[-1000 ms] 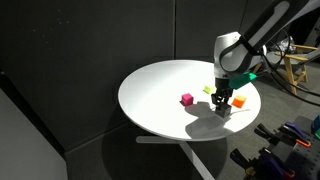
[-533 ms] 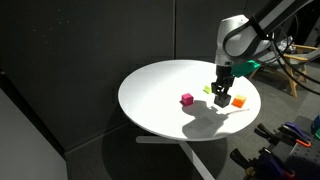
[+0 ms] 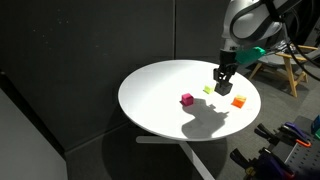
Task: Stack the grey toy block on top of the orange toy block
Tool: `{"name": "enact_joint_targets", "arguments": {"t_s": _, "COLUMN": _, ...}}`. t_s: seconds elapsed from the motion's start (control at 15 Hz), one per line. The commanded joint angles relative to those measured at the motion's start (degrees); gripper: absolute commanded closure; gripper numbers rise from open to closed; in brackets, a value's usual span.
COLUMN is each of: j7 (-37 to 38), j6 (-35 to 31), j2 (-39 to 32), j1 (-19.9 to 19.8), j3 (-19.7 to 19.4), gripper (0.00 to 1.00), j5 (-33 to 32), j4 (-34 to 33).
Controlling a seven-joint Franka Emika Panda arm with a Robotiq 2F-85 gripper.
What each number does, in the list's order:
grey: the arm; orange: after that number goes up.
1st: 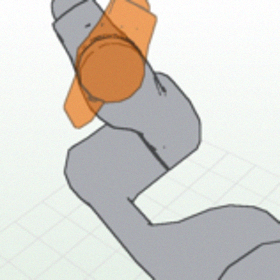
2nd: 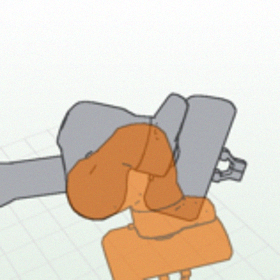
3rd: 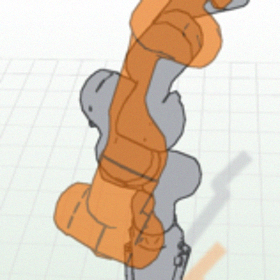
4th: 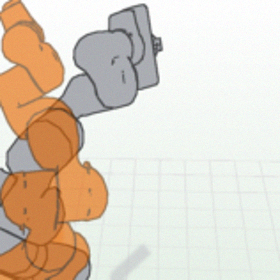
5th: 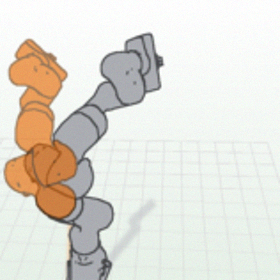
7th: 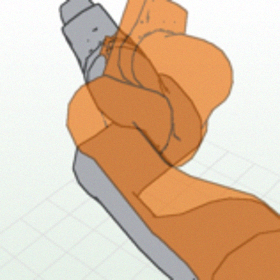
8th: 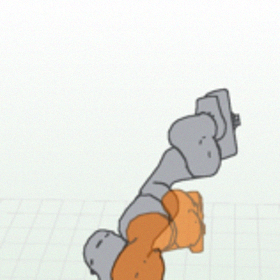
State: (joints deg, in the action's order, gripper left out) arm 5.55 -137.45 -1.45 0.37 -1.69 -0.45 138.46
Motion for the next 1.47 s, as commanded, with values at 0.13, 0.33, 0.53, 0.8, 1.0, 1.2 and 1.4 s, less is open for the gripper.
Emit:
{"name": "enact_joint_targets", "arguments": {"t_s": 0.13, "j7": 1.7, "j6": 5.5, "j2": 3.5, "j1": -2.3, "j3": -1.2, "gripper": 0.69, "j5": -1.6, "j4": -1.1}}
{"name": "enact_joint_targets", "arguments": {"t_s": 0.33, "j7": 1.1, "j6": 5.7, "j2": 4.2, "j1": -3.5, "j3": -2.0, "gripper": 0.69, "j5": -1.5, "j4": -1.4}}
{"name": "enact_joint_targets", "arguments": {"t_s": 0.53, "j7": 0.7, "j6": 5.5, "j2": 4.3, "j1": -4.7, "j3": -2.9, "gripper": 0.69, "j5": -1.3, "j4": -2.0}}
{"name": "enact_joint_targets", "arguments": {"t_s": 0.8, "j7": 0.1, "j6": 4.6, "j2": 4.0, "j1": -6.2, "j3": -4.3, "gripper": 0.69, "j5": -1.5, "j4": -2.8}}
{"name": "enact_joint_targets", "arguments": {"t_s": 1.0, "j7": -0.8, "j6": 3.7, "j2": 3.6, "j1": -7.3, "j3": -5.4, "gripper": 0.69, "j5": -1.3, "j4": -3.2}}
{"name": "enact_joint_targets", "arguments": {"t_s": 1.2, "j7": -1.8, "j6": 3.2, "j2": 2.8, "j1": -8.2, "j3": -6.4, "gripper": 0.69, "j5": -1.1, "j4": -3.5}}
{"name": "enact_joint_targets", "arguments": {"t_s": 1.4, "j7": -3.0, "j6": 2.9, "j2": 1.6, "j1": -8.8, "j3": -7.1, "gripper": 0.69, "j5": -0.9, "j4": -3.7}}
